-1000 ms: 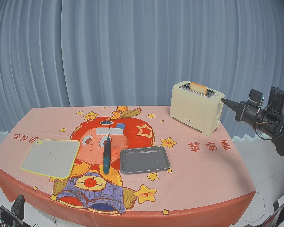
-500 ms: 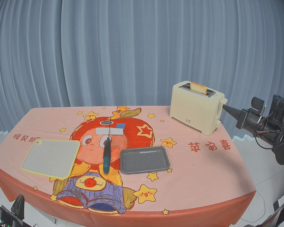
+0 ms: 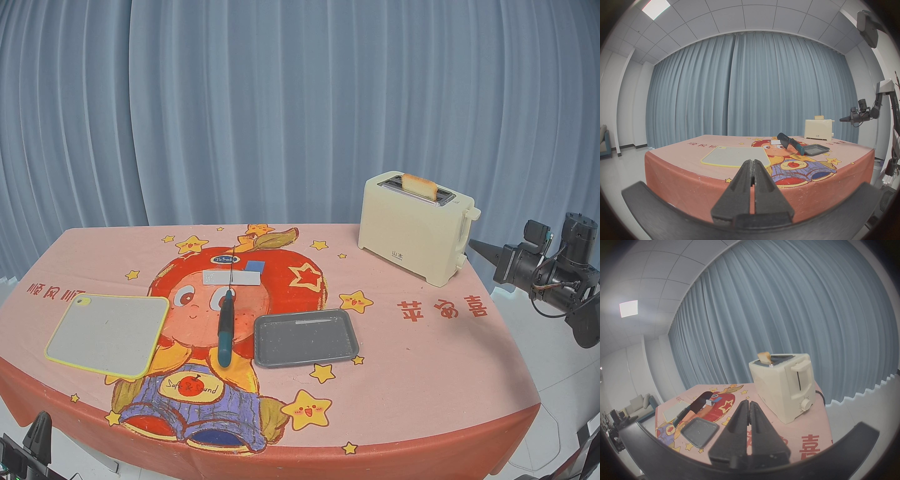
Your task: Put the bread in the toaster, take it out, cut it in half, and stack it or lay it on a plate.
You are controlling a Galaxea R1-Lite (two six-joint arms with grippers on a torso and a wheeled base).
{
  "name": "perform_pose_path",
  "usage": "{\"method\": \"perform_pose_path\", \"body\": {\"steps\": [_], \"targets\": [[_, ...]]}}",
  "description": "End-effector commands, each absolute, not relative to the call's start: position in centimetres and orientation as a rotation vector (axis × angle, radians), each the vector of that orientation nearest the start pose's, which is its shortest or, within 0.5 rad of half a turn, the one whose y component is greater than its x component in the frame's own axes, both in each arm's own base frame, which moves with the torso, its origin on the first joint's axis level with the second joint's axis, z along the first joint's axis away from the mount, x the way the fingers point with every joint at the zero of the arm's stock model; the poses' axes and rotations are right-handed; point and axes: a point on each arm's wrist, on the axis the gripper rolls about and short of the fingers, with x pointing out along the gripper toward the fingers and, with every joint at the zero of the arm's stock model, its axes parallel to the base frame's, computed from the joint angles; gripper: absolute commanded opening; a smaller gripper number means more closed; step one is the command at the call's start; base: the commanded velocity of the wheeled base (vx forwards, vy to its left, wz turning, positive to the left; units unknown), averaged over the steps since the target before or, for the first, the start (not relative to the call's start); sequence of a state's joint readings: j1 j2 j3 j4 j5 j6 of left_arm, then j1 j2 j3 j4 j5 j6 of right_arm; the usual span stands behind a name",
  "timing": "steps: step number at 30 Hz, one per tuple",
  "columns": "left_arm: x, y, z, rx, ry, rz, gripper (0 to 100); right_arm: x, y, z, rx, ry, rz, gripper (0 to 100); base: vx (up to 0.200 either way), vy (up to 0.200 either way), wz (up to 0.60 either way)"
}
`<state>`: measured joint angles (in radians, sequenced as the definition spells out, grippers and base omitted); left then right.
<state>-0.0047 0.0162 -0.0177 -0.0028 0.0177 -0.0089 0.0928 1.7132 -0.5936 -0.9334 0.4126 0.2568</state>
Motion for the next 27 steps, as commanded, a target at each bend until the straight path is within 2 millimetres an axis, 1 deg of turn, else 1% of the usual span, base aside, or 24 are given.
{"method": "perform_pose_path", "body": {"steps": [1,6,9,27], "targets": [[-2.2,0.1,7.6,-0.009,0.012,0.014,0,28.8,3.5,14.0,0.279,0.295,0.468,0,0.0,0.0,0.0],[-2.2,0.1,7.6,-0.009,0.012,0.014,0,28.8,3.3,13.0,0.263,0.328,0.462,0,0.0,0.0,0.0],[-2.2,0.1,7.6,-0.009,0.012,0.014,0,28.8,3.4,12.7,0.262,0.338,0.462,0,0.0,0.0,0.0],[-2.2,0.1,7.6,-0.009,0.012,0.014,0,30.3,2.6,10.1,0.276,0.407,0.419,0,0.0,0.0,0.0]]}}
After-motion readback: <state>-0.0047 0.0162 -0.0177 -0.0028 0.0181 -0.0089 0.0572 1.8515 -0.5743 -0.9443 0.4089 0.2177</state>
